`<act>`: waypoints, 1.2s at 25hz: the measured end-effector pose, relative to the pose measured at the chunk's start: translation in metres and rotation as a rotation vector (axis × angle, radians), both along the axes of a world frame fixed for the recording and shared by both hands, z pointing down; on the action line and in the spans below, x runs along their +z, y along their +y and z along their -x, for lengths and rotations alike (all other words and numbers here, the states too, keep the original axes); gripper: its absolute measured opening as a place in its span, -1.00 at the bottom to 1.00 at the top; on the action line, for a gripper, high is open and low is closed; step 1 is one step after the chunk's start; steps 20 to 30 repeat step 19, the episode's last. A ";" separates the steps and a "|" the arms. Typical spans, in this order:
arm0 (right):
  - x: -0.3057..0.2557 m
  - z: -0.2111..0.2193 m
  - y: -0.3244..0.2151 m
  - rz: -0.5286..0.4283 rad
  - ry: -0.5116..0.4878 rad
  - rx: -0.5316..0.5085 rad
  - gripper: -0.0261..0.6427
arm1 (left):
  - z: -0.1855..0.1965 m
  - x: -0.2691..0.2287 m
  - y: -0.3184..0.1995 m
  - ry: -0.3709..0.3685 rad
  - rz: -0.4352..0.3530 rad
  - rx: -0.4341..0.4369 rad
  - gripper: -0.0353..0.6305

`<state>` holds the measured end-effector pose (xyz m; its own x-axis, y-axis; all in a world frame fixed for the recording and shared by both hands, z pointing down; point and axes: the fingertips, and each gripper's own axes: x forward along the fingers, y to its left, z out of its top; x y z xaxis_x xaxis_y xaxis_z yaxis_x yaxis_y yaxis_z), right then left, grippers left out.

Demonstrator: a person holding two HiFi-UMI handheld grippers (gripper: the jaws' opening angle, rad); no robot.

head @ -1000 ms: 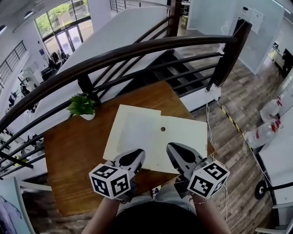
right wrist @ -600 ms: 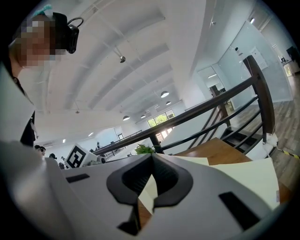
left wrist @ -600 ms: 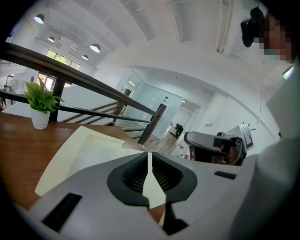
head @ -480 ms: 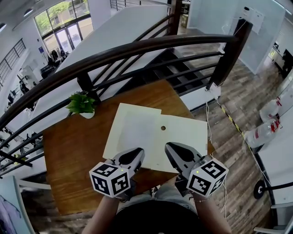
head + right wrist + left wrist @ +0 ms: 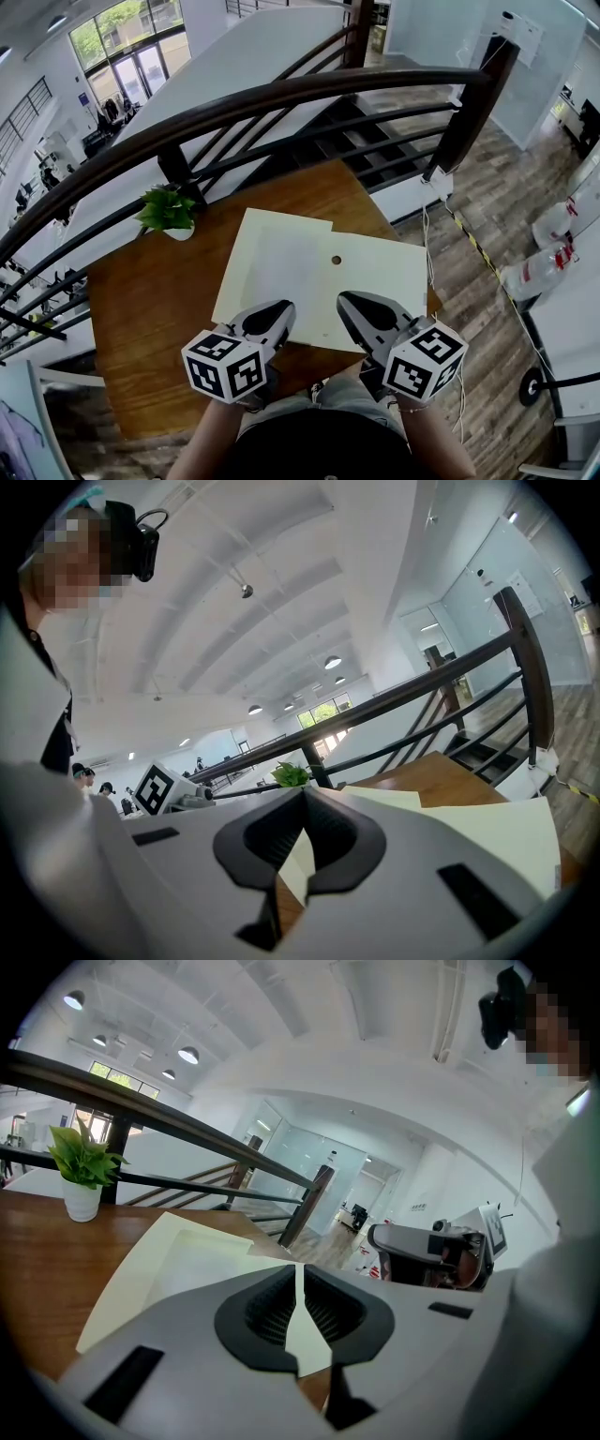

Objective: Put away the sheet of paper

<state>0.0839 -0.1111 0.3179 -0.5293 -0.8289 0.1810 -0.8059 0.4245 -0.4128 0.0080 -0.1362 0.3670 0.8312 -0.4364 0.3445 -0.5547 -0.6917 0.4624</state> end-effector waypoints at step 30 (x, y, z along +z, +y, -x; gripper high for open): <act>0.007 0.013 -0.005 0.004 0.079 -0.027 -0.84 | 0.003 0.002 -0.005 0.005 0.003 -0.003 -0.78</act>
